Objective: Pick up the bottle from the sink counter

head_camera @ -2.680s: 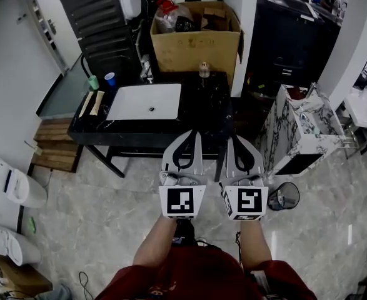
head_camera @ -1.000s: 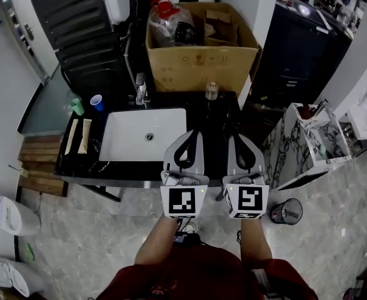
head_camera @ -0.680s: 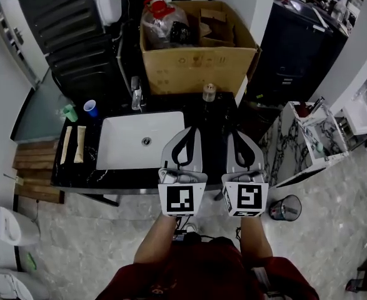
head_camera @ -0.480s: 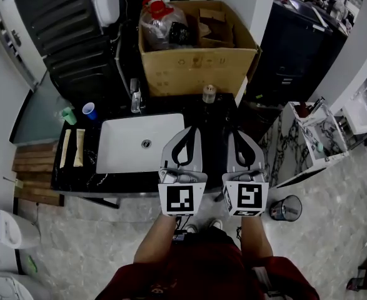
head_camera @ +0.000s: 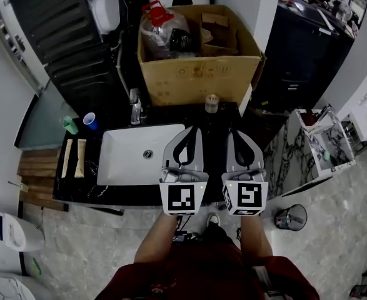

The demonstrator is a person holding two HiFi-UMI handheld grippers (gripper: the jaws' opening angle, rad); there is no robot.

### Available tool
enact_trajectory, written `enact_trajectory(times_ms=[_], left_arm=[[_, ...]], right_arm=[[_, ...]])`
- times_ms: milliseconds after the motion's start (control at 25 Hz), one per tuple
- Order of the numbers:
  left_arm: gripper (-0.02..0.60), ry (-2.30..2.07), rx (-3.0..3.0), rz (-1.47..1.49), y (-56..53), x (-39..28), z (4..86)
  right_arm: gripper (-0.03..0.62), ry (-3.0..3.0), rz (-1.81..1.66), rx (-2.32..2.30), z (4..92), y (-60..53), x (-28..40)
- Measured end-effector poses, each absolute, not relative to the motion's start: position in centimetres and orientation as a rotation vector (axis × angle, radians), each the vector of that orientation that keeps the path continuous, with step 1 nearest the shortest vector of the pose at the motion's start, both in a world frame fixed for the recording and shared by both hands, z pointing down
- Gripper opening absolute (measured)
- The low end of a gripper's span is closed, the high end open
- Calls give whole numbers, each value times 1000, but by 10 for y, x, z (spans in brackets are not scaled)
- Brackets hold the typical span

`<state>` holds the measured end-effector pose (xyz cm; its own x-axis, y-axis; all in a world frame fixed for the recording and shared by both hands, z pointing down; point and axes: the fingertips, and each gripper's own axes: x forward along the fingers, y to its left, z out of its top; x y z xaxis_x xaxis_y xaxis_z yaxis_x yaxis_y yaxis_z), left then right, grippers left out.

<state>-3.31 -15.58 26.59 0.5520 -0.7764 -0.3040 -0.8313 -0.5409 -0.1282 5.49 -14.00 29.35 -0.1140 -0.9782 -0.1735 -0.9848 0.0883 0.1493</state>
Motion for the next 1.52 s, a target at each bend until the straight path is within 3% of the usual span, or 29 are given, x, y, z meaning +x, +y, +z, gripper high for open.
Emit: enact_trajectory(times_ms=[960, 1520], left_arm=[[3, 1454, -2453, 291, -266, 54, 257], [3, 1479, -2452, 250, -301, 55, 270]], right_arm=[[6, 2309, 299, -1966, 292, -254, 155], [6, 2297, 277, -1976, 296, -290, 166]])
